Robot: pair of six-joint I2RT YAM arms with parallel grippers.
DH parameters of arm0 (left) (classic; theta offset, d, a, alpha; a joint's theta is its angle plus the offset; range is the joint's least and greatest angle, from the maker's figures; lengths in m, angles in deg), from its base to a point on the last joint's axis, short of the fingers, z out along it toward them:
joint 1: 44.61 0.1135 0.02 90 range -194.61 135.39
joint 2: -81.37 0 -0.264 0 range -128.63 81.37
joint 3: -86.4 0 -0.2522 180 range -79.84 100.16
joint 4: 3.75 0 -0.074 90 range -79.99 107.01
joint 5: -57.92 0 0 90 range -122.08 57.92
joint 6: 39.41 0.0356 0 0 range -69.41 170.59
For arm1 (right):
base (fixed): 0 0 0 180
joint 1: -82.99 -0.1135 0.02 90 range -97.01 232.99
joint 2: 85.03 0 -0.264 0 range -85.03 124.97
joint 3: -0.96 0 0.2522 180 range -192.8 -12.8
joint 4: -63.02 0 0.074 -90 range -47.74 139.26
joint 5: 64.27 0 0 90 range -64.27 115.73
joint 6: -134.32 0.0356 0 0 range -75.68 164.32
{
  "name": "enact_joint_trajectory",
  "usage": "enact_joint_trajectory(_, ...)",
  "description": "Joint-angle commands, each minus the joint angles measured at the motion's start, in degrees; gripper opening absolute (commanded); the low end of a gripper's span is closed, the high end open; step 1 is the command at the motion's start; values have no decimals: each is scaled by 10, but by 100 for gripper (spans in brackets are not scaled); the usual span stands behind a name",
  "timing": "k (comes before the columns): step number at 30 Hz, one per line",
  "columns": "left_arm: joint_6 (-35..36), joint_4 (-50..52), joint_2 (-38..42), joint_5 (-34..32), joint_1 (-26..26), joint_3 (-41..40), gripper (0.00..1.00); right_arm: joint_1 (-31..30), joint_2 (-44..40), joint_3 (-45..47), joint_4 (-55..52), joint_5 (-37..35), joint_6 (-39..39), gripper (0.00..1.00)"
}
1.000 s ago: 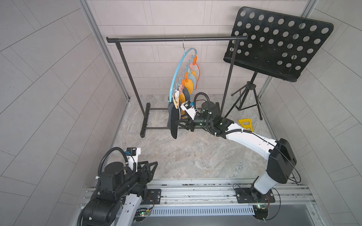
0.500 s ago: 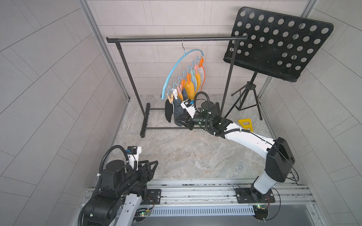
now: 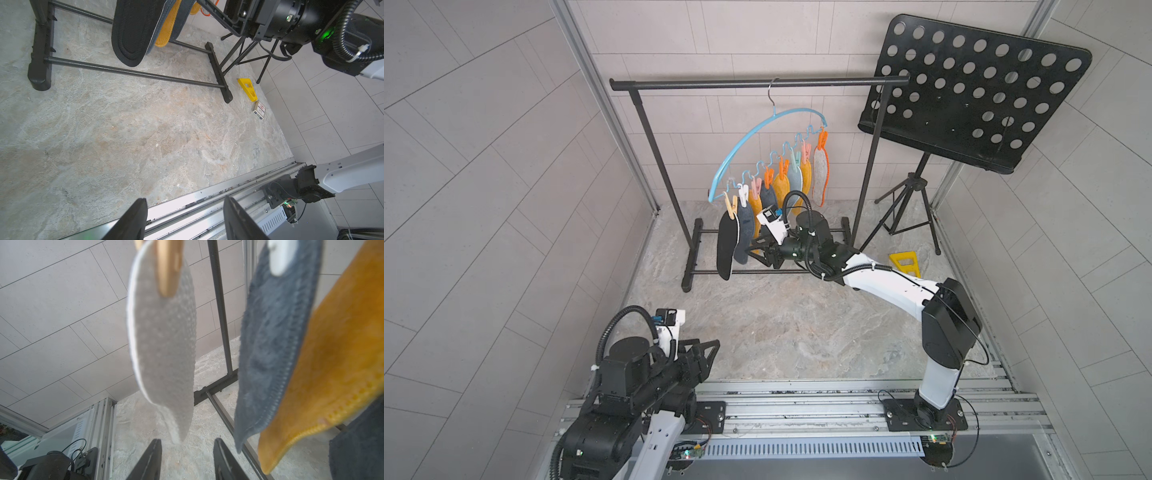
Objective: Take the shoe insoles off the hanger
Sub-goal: Remove the insole from the hanger.
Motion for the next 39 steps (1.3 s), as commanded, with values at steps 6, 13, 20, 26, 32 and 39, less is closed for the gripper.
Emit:
enact_joint_trajectory(6,11,-2,-6,2,-1,1,64,-19,41,-47,36,-4,5,56)
enact_joint_trajectory(13,7,-3,-10,-1,-1,1,64,-19,96,-111,44,-72,15,60)
enact_joint_trajectory(20,6,-3,-14,-1,-1,0,64,-21,162,-189,53,-94,40,60)
enact_joint_trajectory(26,6,-4,-18,2,0,-3,64,-27,172,-190,81,-84,60,62)
enact_joint_trajectory(32,3,-4,-17,1,-1,-5,64,-33,164,-166,101,-88,59,63)
enact_joint_trajectory(39,6,-7,-26,1,-1,-1,64,-32,137,-121,146,-122,97,29)
